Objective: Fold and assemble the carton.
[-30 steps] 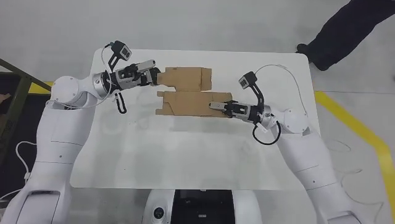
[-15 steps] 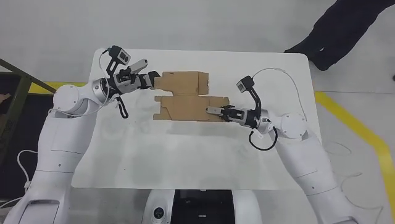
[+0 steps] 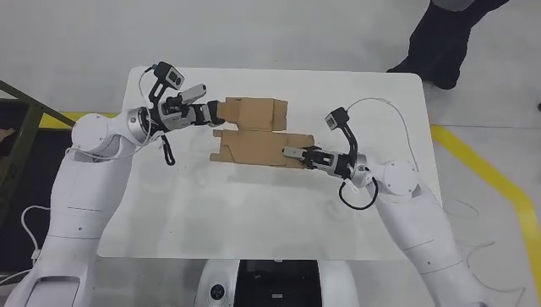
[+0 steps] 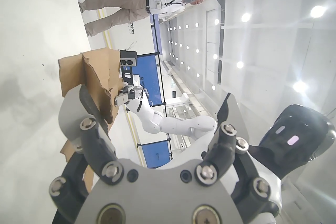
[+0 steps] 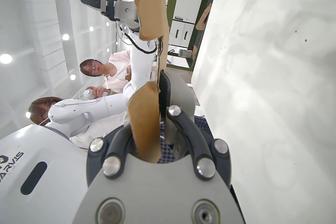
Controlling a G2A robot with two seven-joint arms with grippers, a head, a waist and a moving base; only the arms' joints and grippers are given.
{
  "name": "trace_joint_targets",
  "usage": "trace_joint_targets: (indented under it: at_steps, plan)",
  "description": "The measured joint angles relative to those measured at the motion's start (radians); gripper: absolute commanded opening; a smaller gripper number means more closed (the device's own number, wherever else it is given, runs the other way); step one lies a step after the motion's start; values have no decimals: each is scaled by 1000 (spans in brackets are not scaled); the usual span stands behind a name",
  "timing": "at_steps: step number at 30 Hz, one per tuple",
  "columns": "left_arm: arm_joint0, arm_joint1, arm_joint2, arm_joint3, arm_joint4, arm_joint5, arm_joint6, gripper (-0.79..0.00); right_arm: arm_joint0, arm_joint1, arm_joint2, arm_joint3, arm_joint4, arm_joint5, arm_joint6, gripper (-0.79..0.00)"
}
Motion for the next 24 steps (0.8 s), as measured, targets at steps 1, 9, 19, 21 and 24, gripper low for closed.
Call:
trace_joint_targets:
  at_steps: [1,9,19,21,24]
  plan:
    - [-4,-1,7,4,5,1,1,0,0,0,-2,-1,0,0,0,-785]
    - [-41,-5,42,36,29,0,4,0,3,3,-12,1,8,-2,6,-785]
    - [-47,0,49,41,79,-6,-5,0,14,8,-15,3,20,-3,22,-785]
    - [-46,2,47,36,91,-6,-12,-209,18,8,-19,4,21,-3,23,-785]
    - [-44,4,45,33,112,-3,-16,-560,23,8,-24,6,23,-3,25,-785]
